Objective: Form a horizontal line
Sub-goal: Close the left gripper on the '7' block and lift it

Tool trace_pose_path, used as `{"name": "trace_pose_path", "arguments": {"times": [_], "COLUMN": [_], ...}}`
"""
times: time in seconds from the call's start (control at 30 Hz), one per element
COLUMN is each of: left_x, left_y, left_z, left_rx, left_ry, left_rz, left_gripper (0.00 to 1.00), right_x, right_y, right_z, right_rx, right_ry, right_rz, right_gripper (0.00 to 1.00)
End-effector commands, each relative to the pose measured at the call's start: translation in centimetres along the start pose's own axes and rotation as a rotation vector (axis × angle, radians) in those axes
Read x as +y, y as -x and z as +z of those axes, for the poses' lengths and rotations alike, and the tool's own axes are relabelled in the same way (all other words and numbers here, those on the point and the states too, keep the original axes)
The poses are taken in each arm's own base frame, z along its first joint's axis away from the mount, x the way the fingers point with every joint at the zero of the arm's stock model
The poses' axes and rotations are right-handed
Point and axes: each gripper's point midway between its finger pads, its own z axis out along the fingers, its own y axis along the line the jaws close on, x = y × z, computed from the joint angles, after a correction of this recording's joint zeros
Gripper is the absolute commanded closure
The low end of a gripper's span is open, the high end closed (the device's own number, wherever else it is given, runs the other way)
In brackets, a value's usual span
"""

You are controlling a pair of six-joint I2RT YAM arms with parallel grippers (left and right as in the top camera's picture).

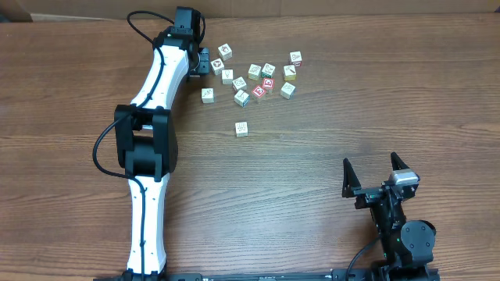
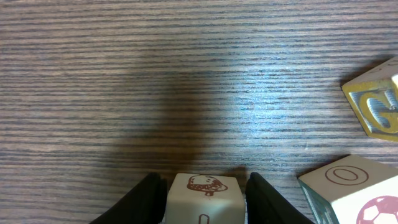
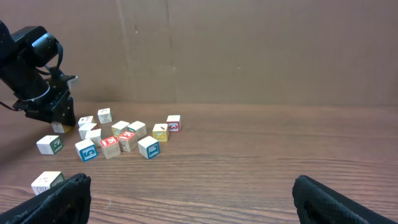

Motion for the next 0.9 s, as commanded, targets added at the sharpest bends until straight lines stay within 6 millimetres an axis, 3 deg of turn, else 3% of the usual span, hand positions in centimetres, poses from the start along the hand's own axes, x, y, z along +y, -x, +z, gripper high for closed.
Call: {"name": "trace_pose_path", "arguments": {"times": [0.0,0.47,0.87], "left_x": [0.2,0.2,0.2], "left_y": [0.8,1.3,1.4], "left_z": [-0.6,-1.4,-1.8], "left_rx": [-0.022,-0.028,-0.028], "left_ry": [0.007,0.006,0.007], "left_rz": [0.009,0.008,0.007], "left_gripper": [0.6,0.6,0.72], "right_x": [0.1,0.1,0.1], "right_y": [-0.2,-0.2,-0.2], "right_z": [0.0,0.0,0.0], "right_rx": [-0.002,-0.002,-0.002], "right_ry": [0.003,0.003,0.003], "right_rz": [-0.005,-0.004,-0.004], "right_gripper": [0.0,0.0,0.0]}}
